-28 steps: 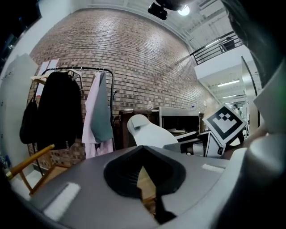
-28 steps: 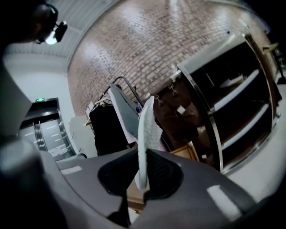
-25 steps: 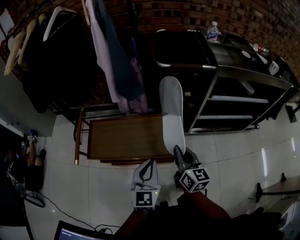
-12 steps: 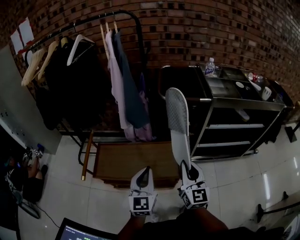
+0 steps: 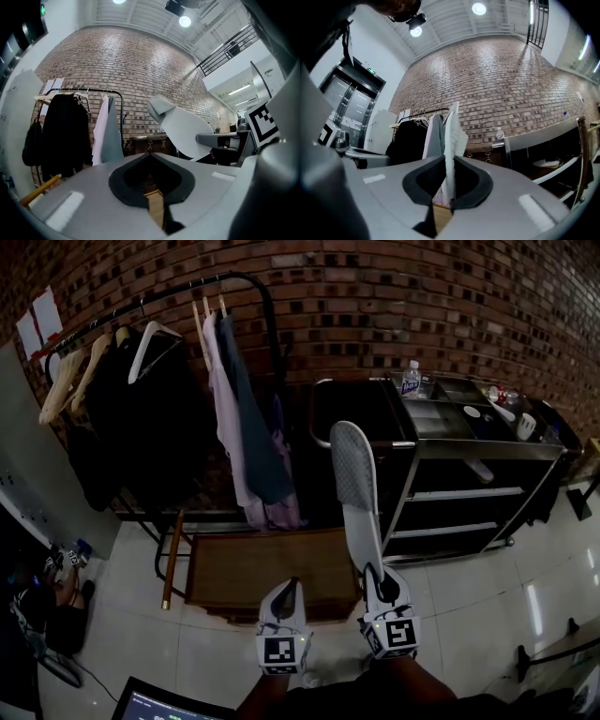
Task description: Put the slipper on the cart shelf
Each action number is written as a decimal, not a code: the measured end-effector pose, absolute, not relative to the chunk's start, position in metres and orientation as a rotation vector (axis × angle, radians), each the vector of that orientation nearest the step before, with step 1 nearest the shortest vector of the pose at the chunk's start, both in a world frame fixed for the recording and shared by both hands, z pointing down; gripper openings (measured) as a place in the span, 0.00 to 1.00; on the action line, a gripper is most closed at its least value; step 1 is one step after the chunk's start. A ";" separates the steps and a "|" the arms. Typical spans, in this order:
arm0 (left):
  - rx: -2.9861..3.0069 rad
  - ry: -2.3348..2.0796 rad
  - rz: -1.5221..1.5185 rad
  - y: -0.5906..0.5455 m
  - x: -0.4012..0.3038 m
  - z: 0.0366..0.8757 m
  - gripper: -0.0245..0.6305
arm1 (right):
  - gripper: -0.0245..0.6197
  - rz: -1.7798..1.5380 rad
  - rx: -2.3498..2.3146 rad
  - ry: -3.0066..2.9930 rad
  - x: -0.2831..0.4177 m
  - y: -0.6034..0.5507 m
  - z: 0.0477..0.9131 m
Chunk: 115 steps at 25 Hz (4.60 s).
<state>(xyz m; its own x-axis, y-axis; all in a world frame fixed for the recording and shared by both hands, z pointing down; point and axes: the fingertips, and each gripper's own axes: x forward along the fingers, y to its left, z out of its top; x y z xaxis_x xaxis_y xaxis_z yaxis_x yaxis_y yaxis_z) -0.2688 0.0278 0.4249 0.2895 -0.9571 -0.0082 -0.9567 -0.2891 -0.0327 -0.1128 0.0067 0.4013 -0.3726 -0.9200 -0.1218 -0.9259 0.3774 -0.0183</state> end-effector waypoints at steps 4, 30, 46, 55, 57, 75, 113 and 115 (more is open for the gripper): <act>-2.502 1.856 -0.026 0.027 -0.269 0.427 0.06 | 0.10 0.081 -1.697 2.515 -0.112 0.006 0.403; -2.517 1.832 -0.007 0.021 -0.239 0.423 0.06 | 0.10 0.100 -1.719 2.528 -0.090 0.004 0.407; -2.581 1.866 -0.017 -0.016 -0.143 0.433 0.06 | 0.10 0.018 -1.795 2.646 0.008 -0.016 0.447; -2.637 1.891 -0.137 -0.064 -0.052 0.478 0.06 | 0.10 -0.156 -1.799 2.724 0.092 -0.047 0.495; -2.651 1.900 -0.182 -0.073 -0.035 0.497 0.06 | 0.10 -0.221 -1.807 2.750 0.111 -0.047 0.514; -2.710 1.837 -0.301 -0.139 0.084 0.520 0.06 | 0.10 -0.393 -1.844 2.774 0.219 -0.078 0.553; -2.530 1.849 -0.250 -0.200 0.071 0.444 0.06 | 0.10 -1.044 -1.666 2.276 0.227 -0.350 0.583; -2.524 1.880 -0.246 -0.202 0.065 0.444 0.06 | 0.10 -1.061 -1.666 2.265 0.222 -0.360 0.590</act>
<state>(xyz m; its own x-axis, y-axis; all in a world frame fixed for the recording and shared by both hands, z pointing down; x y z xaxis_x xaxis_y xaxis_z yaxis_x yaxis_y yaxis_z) 0.0646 -0.2018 0.4442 0.2787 -0.9510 0.1340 -0.9534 -0.2907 -0.0805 0.2218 -0.3595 0.5901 -0.3791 -0.8797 0.2871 -0.7837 0.1402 -0.6052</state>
